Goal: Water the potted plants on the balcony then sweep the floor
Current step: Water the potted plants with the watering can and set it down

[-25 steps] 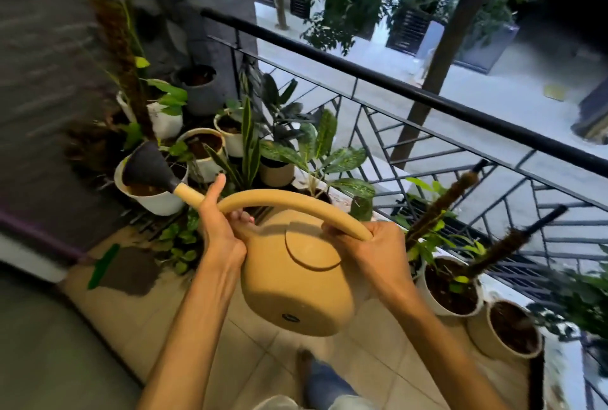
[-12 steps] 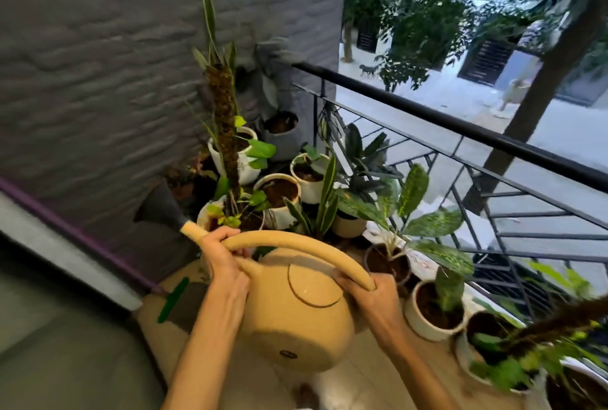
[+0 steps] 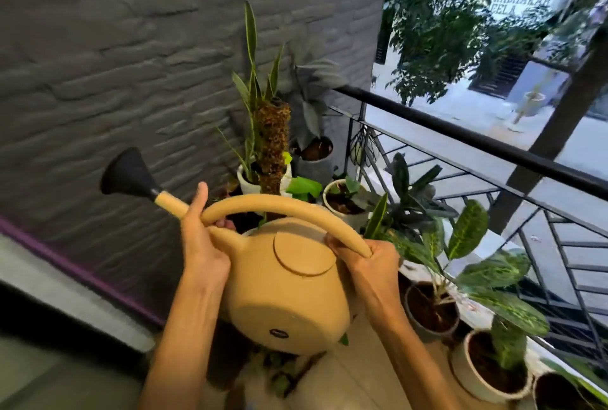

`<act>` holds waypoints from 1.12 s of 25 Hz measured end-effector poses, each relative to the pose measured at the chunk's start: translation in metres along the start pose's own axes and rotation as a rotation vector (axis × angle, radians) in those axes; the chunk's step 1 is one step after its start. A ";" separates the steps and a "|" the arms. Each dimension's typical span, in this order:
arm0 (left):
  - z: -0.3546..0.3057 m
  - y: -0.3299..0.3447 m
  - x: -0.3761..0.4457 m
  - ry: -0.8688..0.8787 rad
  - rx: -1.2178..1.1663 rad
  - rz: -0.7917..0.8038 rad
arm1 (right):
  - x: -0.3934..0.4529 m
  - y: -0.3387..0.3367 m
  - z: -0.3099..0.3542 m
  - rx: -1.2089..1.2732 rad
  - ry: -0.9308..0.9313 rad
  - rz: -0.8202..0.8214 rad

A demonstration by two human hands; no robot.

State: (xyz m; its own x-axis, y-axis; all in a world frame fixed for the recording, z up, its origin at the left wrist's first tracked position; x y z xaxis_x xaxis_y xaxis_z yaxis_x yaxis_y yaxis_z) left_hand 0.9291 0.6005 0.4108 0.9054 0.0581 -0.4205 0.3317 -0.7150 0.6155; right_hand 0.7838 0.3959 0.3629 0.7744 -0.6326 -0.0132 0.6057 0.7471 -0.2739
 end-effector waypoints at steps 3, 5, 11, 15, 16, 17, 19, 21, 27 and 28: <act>-0.029 0.005 0.055 0.014 0.047 0.130 | 0.022 0.051 0.019 0.009 0.044 -0.094; -0.039 0.006 0.084 -0.005 0.106 0.151 | 0.029 0.073 0.028 0.013 0.073 -0.153; -0.074 0.029 0.196 -0.087 0.202 0.113 | 0.048 0.159 0.076 -0.052 0.204 -0.318; -0.075 0.021 0.255 -0.207 0.187 0.076 | 0.046 0.212 0.105 -0.163 0.225 -0.295; -0.074 0.020 0.265 -0.240 0.194 0.078 | 0.048 0.221 0.112 -0.156 0.236 -0.318; -0.070 0.019 0.274 -0.260 0.205 0.081 | 0.050 0.228 0.118 -0.136 0.252 -0.342; -0.064 0.015 0.294 -0.279 0.219 0.071 | 0.056 0.242 0.123 -0.132 0.284 -0.362; -0.060 0.011 0.313 -0.294 0.236 0.048 | 0.061 0.259 0.127 -0.127 0.321 -0.374; -0.052 0.006 0.349 -0.376 0.279 0.022 | 0.080 0.288 0.123 -0.183 0.393 -0.388; -0.052 0.005 0.357 -0.378 0.287 0.018 | 0.082 0.294 0.124 -0.188 0.395 -0.390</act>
State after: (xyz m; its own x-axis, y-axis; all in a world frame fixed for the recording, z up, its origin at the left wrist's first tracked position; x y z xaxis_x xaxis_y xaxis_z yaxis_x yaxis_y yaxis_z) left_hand 1.2677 0.6541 0.2979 0.7330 -0.1752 -0.6573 0.1823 -0.8803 0.4380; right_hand 1.0482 0.5884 0.4007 0.3523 -0.9085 -0.2248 0.7613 0.4179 -0.4958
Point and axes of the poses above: each hand's wrist, its own x-axis towards the middle knuckle, its own y-axis out of the palm, z = x × y, the point moved 2 cm from there along x, towards the middle knuckle, and after that the axes turned 9 degrees about -x, right-handed, at the moved point
